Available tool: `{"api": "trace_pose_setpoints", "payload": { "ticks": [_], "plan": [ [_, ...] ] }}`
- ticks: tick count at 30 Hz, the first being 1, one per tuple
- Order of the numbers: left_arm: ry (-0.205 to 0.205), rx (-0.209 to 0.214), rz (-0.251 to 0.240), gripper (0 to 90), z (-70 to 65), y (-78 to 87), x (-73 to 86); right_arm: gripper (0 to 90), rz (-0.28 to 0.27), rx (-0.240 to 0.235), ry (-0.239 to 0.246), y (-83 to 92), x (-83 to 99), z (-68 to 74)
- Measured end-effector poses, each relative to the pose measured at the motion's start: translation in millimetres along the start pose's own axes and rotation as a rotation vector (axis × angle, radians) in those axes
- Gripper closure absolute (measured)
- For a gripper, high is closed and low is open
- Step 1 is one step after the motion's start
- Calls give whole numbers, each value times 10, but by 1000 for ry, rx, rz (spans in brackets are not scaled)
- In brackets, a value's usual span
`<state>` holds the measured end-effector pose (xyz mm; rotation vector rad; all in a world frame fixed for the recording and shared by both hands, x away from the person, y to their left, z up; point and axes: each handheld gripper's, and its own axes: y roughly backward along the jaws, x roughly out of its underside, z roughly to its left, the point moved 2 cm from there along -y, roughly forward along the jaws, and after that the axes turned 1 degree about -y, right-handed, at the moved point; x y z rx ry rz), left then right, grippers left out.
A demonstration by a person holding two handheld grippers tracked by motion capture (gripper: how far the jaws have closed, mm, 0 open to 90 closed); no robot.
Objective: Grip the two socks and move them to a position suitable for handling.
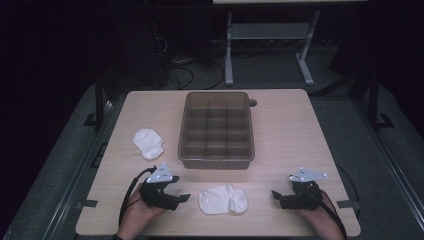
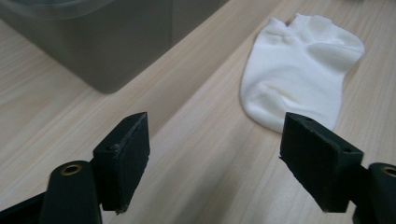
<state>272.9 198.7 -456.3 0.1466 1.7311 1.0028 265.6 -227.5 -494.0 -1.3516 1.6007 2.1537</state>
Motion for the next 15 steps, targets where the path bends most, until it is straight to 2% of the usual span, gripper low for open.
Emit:
{"api": "trace_pose_setpoints", "payload": {
  "ticks": [5,15],
  "plan": [
    [20,-29,-5,203,85,64,48,100,-4,-2,-11,-13,10,-26],
    [50,-87,-9,202,274,191,94,97,-3,0,-14,-14,10,-26]
  ]
}}
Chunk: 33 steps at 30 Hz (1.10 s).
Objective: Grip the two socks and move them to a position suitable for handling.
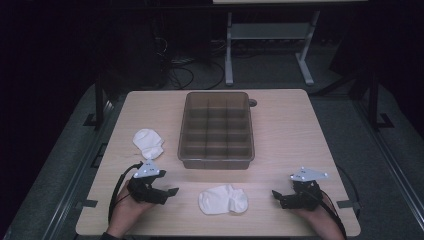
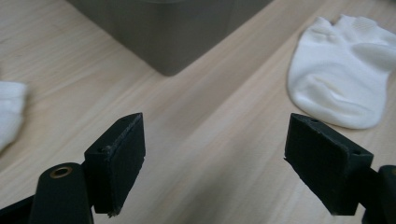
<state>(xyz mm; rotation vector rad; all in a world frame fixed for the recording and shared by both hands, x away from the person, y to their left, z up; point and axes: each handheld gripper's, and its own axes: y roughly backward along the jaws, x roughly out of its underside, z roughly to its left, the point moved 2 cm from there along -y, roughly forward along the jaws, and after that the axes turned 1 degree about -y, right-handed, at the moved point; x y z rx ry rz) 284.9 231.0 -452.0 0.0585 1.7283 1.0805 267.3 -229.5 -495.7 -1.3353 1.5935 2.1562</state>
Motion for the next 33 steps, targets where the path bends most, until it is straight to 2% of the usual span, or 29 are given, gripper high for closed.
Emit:
{"api": "trace_pose_setpoints", "payload": {
  "ticks": [12,15,26,28,33],
  "plan": [
    [50,-90,-17,209,387,154,9,96,0,0,0,0,0,0],
    [58,-102,-23,215,473,188,1,96,-1,0,0,0,-1,0],
    [77,-137,-31,226,691,241,-50,96,0,0,-1,0,0,1],
    [71,-152,-20,225,729,246,-62,96,-1,0,0,-1,0,0],
    [74,-169,-33,229,807,259,-110,96,-1,0,-1,-1,0,1]
  ]
}}
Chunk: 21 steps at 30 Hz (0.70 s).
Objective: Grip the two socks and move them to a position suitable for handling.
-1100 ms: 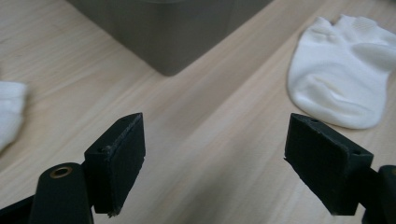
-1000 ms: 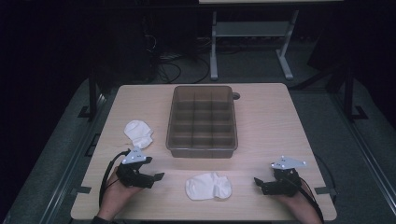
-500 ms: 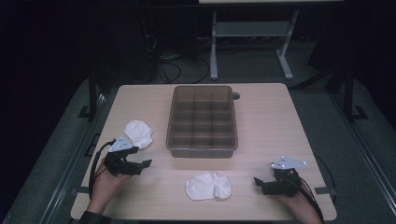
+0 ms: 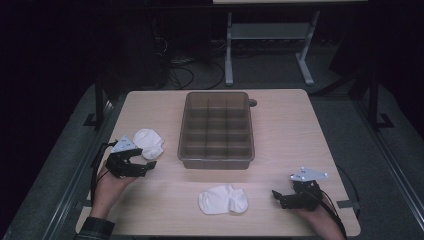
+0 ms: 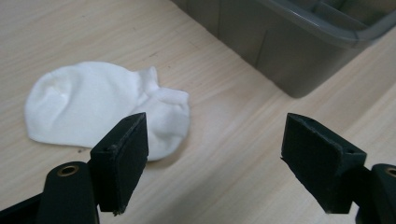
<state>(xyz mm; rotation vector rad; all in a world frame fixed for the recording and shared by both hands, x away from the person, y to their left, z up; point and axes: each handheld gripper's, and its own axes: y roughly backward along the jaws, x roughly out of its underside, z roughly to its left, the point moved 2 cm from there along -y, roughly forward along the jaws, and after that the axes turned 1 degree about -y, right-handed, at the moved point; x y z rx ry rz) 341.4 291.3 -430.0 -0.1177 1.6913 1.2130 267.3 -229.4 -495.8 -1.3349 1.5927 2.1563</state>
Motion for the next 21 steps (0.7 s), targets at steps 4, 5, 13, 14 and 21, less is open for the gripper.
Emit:
{"api": "trace_pose_setpoints", "payload": {
  "ticks": [4,5,13,14,21],
  "plan": [
    [-5,-10,10,238,45,-7,-27,96,0,0,0,0,0,0],
    [-6,-13,12,238,55,-7,-34,96,-1,0,1,0,-1,-1],
    [-2,-19,19,237,153,-36,-96,97,0,0,0,0,0,0],
    [-6,-23,23,237,167,-40,-104,96,0,0,0,0,0,0],
    [-8,-41,23,239,273,-42,-182,96,0,0,0,0,0,0]
  ]
}}
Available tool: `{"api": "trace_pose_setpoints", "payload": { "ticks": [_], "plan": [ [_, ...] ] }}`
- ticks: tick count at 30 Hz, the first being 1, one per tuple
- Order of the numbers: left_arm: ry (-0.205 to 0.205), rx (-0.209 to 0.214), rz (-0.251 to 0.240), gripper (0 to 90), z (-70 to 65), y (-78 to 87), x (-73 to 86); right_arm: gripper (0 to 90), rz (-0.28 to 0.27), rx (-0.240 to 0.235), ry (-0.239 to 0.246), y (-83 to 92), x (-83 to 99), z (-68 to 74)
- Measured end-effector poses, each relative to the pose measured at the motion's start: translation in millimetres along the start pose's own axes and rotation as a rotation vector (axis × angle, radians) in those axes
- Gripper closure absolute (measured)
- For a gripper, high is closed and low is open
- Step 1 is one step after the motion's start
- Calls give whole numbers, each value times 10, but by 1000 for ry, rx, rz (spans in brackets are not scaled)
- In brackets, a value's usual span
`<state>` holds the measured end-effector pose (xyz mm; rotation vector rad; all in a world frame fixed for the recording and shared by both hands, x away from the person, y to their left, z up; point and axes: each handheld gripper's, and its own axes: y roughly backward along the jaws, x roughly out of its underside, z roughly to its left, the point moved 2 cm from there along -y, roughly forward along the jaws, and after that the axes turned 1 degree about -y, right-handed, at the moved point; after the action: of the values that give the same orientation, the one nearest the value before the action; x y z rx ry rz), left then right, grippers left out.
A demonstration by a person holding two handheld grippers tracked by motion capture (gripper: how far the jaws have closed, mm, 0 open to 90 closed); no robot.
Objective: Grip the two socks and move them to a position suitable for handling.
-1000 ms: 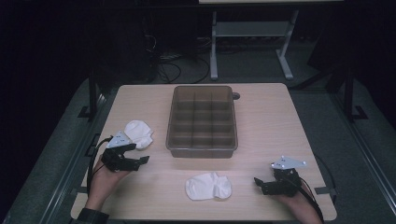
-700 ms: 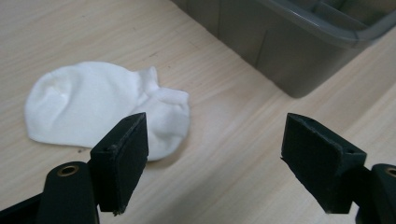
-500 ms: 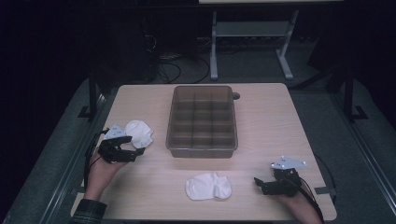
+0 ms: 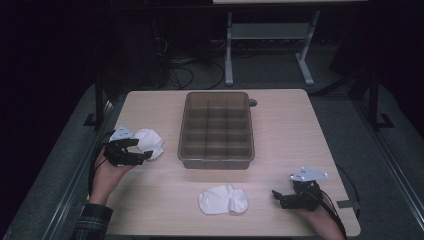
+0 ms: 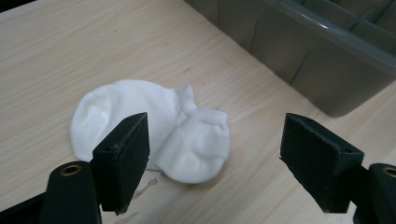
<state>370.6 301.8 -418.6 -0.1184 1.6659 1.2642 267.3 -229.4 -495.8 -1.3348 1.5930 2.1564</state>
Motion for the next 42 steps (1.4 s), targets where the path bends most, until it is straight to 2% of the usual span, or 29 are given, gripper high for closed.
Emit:
{"api": "trace_pose_setpoints", "payload": {
  "ticks": [10,14,17,19,28,33,42],
  "plan": [
    [-7,-27,7,250,196,-13,-115,96,0,1,0,0,0,0],
    [-7,-32,1,307,284,-40,-151,95,0,1,0,-1,0,-1],
    [-29,-50,1,355,343,-66,-179,95,0,1,0,0,0,-1],
    [-30,-60,-7,378,380,-95,-183,95,0,2,0,0,0,-2],
    [-3,-19,38,512,506,-321,-86,96,0,2,-2,0,0,-1],
    [-6,-12,72,574,550,-459,-33,95,0,2,-2,0,0,-2],
    [-1,-3,125,570,550,-674,44,95,0,2,-2,0,0,-2]
  ]
}}
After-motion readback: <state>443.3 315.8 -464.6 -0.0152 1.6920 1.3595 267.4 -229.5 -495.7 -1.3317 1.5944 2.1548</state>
